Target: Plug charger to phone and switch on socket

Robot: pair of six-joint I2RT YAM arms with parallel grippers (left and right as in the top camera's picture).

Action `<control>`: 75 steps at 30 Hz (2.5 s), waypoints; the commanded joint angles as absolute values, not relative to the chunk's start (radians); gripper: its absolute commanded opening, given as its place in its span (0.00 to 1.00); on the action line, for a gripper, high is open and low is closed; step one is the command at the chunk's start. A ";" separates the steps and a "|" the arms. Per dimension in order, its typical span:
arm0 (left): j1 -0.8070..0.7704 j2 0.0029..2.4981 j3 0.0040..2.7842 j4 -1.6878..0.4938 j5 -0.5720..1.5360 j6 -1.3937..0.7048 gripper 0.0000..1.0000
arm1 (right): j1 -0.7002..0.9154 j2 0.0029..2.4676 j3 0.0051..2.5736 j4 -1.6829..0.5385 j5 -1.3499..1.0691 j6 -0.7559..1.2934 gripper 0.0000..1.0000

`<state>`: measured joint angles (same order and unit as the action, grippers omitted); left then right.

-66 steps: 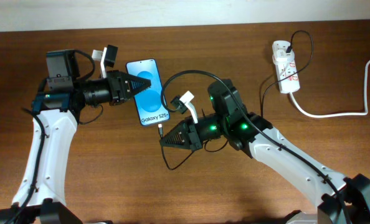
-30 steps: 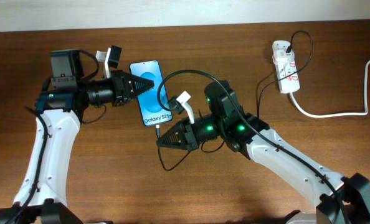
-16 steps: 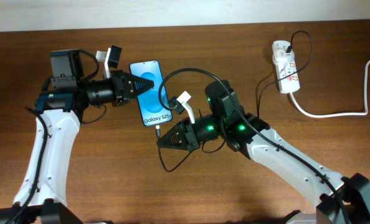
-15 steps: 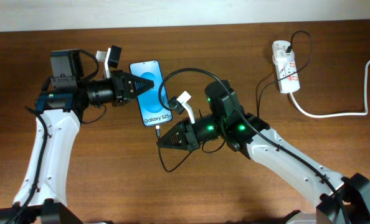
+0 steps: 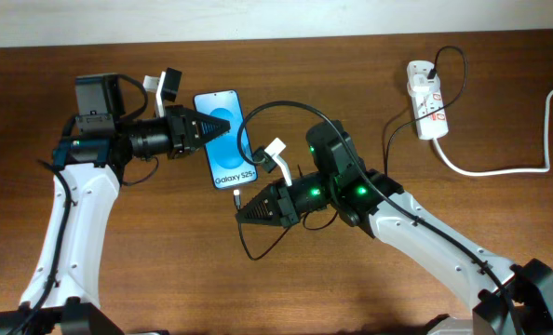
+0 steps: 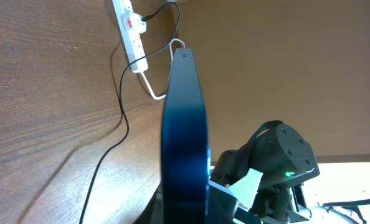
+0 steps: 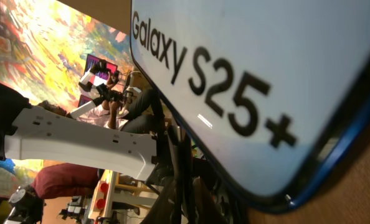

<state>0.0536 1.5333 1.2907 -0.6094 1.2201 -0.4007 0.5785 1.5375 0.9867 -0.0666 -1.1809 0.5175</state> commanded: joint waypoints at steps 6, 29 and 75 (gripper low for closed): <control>0.049 1.522 1.317 -0.606 1.288 -0.388 0.00 | 0.555 1.545 0.991 -0.066 -1.260 0.506 0.04; 0.049 1.522 1.317 -0.606 1.287 -0.388 0.00 | 0.556 1.545 0.991 -0.063 -1.218 0.476 0.04; 0.049 1.522 1.317 -0.614 1.287 -0.365 0.00 | 0.522 1.545 0.991 -0.045 -1.223 0.559 0.04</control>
<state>0.0528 1.5333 1.2907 -0.6155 1.2423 -0.3855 0.5339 1.5383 0.9867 -0.0494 -1.2213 0.5533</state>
